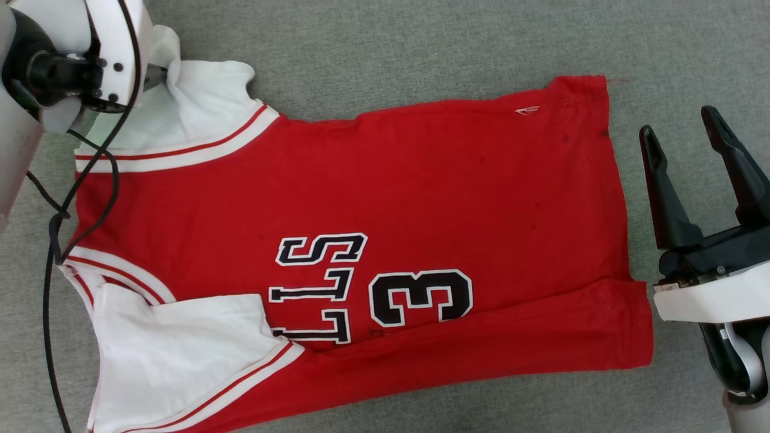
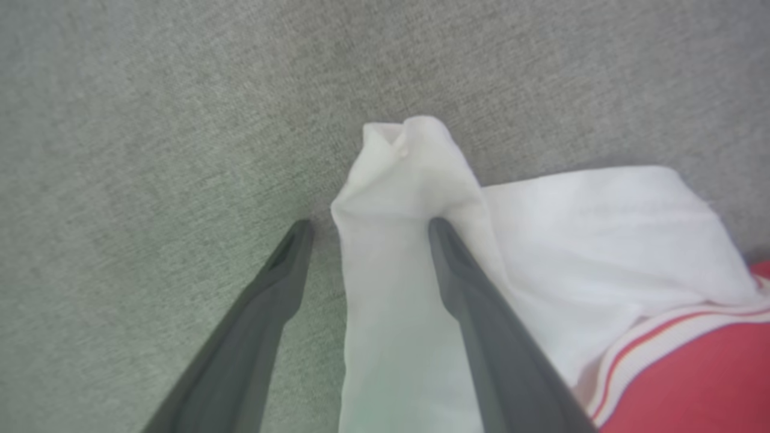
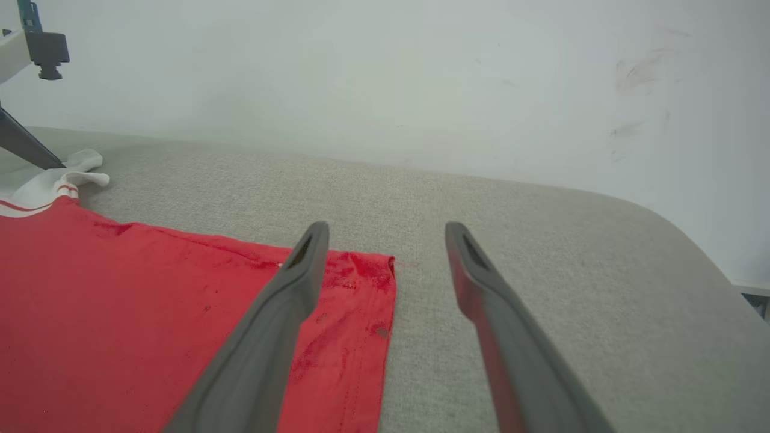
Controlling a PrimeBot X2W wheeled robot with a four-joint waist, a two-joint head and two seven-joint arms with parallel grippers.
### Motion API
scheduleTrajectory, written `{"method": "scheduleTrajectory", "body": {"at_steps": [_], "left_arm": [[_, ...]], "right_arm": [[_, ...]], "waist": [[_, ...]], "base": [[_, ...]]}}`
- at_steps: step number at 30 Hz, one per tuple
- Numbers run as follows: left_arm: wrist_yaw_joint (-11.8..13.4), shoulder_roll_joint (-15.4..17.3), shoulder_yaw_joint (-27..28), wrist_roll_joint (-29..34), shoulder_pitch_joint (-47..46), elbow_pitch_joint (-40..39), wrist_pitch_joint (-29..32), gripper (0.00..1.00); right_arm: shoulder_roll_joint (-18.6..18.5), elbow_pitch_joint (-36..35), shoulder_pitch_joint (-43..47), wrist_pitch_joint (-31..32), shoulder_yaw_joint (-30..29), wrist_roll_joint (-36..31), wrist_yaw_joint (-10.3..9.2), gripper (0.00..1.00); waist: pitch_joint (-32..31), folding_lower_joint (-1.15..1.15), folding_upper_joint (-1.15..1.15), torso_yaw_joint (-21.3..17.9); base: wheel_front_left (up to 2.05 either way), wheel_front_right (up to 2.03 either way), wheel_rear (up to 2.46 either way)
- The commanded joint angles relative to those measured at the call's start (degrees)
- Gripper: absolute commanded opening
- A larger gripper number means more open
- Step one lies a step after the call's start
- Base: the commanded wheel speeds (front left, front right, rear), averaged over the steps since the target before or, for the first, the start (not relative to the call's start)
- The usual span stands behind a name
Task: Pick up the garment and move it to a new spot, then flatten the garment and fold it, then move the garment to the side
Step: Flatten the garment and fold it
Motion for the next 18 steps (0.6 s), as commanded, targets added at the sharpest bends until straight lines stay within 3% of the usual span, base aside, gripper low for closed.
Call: {"method": "scheduleTrajectory", "body": {"at_steps": [1, 5, 6, 7, 14, 18], "left_arm": [[-0.4, -0.2, -0.5, 0.1, 0.7, 0.8, 0.4, 1.0], [-1.3, -0.6, -1.7, -0.3, 2.9, 2.8, 0.9, 1.0], [-1.5, -0.7, -1.8, -0.4, 3.3, 3.1, 0.8, 0.19], [-1.8, -0.8, -1.9, -0.7, 3.5, 3.3, 0.7, 0.0], [-3.6, -1.1, -1.6, -0.7, 2.3, 3.2, -3.4, 0.0], [-4.4, -2.0, -2.3, -0.9, 2.9, 1.6, -6.2, 0.0]], "right_arm": [[0.5, 0.3, -0.6, -0.4, 0.1, -0.4, -0.02, 1.0], [0.4, 1.0, -1.2, -0.7, -0.2, -0.1, -0.02, 1.0], [0.2, 1.2, -1.3, -0.6, -0.4, 0.0, -0.02, 1.0], [-0.1, 1.3, -1.5, -0.6, -0.5, 0.0, -0.02, 1.0], [-4.8, -0.1, -6.3, 1.8, -1.7, -1.0, -0.02, 1.0], [-10.5, 0.8, -11.4, 8.7, -0.1, 0.6, -0.02, 1.0]], "waist": [[0.8, -0.01, 0.0, -0.7], [0.6, -0.01, 0.0, -0.8], [0.4, -0.01, 0.0, -0.7], [0.1, -0.01, 0.0, -0.5], [-3.5, -0.01, 0.0, 1.4], [-5.9, -0.01, 0.0, 3.5]], "base": [[0.0, 0.0, 0.0], [0.0, 0.0, 0.0], [0.0, 0.0, 0.0], [0.0, 0.0, 0.0], [0.0, 0.0, 0.0], [0.0, 0.0, 0.0]]}}
